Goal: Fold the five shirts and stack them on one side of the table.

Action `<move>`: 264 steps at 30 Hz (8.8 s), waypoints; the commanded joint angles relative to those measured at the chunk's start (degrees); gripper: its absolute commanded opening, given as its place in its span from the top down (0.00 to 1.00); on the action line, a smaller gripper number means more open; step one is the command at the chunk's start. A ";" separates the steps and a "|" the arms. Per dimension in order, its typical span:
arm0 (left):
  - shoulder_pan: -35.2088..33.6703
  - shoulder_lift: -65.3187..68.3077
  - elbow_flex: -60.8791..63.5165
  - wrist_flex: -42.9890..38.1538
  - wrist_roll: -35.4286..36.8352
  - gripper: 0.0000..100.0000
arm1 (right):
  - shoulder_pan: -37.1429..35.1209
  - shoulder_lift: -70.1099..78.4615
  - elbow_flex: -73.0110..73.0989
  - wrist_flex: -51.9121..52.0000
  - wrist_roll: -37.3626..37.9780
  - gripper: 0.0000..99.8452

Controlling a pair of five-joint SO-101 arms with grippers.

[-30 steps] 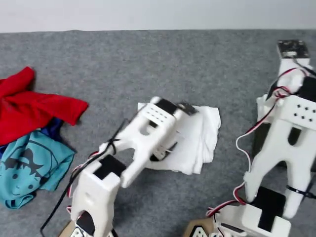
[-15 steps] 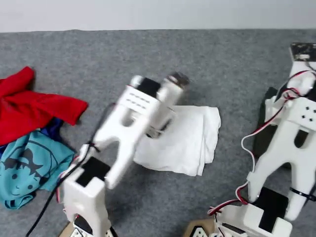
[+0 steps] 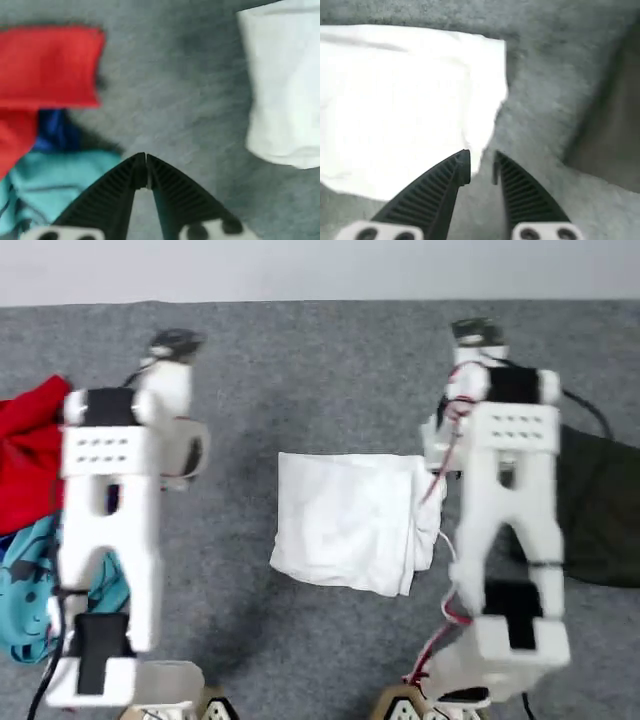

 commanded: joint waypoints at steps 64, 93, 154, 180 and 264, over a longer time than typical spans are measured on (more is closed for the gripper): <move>-13.89 -4.13 10.07 1.58 -0.79 0.99 | -6.20 17.80 -6.68 -12.88 -0.53 0.99; -13.80 -4.22 10.07 1.58 -0.70 0.99 | 0.84 14.64 -8.97 -19.12 15.56 0.91; -28.31 -39.21 28.35 1.49 -6.95 0.99 | -15.16 0.57 3.60 -1.71 10.20 0.99; -28.22 -39.12 28.26 1.41 -6.86 0.99 | -4.44 6.73 2.11 -5.85 10.64 0.99; -16.44 -39.12 30.81 0.97 -8.70 0.99 | 3.91 24.40 -20.92 -14.02 52.66 0.99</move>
